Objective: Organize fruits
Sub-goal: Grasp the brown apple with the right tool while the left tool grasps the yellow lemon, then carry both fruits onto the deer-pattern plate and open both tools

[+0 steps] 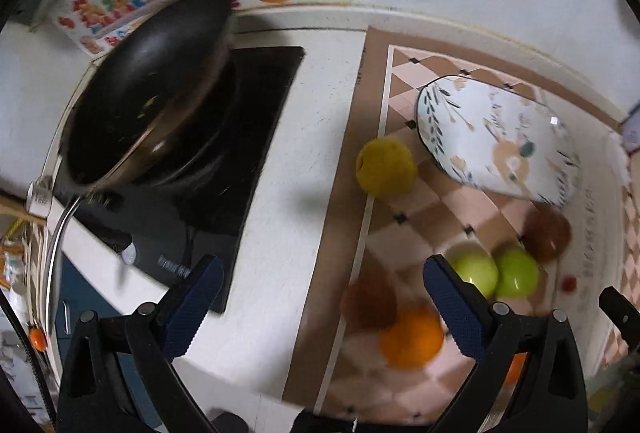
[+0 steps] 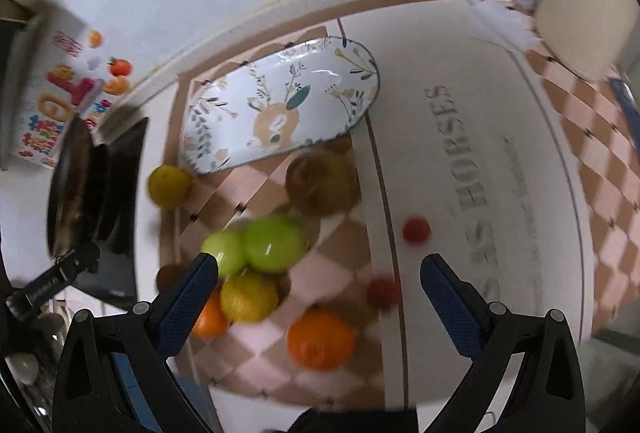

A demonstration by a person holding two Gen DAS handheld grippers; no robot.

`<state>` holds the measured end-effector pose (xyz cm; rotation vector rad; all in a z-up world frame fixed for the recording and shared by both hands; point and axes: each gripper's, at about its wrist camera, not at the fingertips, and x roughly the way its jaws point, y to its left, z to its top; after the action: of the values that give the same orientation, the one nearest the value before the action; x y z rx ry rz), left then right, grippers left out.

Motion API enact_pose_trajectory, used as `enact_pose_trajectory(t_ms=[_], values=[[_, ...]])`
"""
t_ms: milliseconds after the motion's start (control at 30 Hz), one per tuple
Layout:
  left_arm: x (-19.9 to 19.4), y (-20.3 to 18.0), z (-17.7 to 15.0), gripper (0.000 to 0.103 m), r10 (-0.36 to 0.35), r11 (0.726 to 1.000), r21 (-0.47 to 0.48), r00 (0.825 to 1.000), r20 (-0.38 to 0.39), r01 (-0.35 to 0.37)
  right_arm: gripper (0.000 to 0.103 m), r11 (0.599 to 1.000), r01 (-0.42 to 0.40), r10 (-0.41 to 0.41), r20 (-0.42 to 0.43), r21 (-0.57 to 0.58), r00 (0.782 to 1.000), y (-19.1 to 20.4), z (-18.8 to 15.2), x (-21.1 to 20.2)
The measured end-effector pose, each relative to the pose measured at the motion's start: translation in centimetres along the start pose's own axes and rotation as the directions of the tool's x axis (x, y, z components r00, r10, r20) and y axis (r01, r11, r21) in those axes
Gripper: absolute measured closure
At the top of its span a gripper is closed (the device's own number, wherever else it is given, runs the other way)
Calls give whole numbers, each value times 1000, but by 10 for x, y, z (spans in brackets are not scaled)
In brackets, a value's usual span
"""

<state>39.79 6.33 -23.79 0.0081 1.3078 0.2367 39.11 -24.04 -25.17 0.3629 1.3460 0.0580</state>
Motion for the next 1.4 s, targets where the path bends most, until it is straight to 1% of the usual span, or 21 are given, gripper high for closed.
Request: enact_pose_trajectory(t_ms=[100,200,300,433,533,567,633,700,733,800,867,933,1000,1067,1133,1167,1400], values=[[29,-15,25,1,2,1000,23,999,-37,-1,0,1000,24,-25,-44,-10,999,-1,27,35],[53,-28,42,1,12,999,53,998,-62,-8,0,1000,27,-28,-92,-10,995,-2,43,63],[71,-34,51,1,20,998,67,996,-87,-14,1,999,37,-40,-126,-22,991,-2,52,84],[86,-43,55,1,20,996,86,995,-102,-11,1,999,21,-25,-167,-29,986,0,54,103],[94,-50,61,3,8,995,102,994,-106,3,2,999,25,-33,-175,-47,984,5,55,111],[95,-52,62,8,8,994,108,994,-105,3,3,998,28,-37,-176,-57,984,7,55,112],[98,-56,64,13,7,992,125,994,-107,7,3,997,26,-38,-182,-66,982,8,55,115],[105,-59,70,14,-1,992,129,993,-115,16,4,997,24,-37,-187,-71,982,8,56,117],[106,-60,71,15,-7,992,128,993,-116,22,5,997,23,-37,-187,-73,982,8,56,119],[109,-61,73,16,-11,991,128,993,-118,27,12,996,27,-42,-193,-80,980,7,57,122],[113,-61,74,25,-19,991,128,992,-126,35,14,997,26,-42,-204,-79,978,7,57,127],[117,-60,74,30,-31,991,127,990,-140,49,17,997,27,-42,-210,-77,977,7,57,130],[120,-59,76,33,-60,990,122,988,-143,77,21,997,12,-27,-214,-74,976,5,57,132],[121,-59,77,42,-86,988,116,985,-146,103,24,998,-1,-14,-217,-70,976,5,57,133],[121,-60,78,42,-85,987,120,986,-145,103,27,997,-5,-12,-212,-79,977,7,58,132],[121,-61,79,42,-81,987,126,987,-141,99,32,996,-12,-5,-209,-83,978,9,58,132],[117,-66,79,42,-77,986,137,989,-128,94,32,995,-16,-4,-209,-94,978,13,59,134]])
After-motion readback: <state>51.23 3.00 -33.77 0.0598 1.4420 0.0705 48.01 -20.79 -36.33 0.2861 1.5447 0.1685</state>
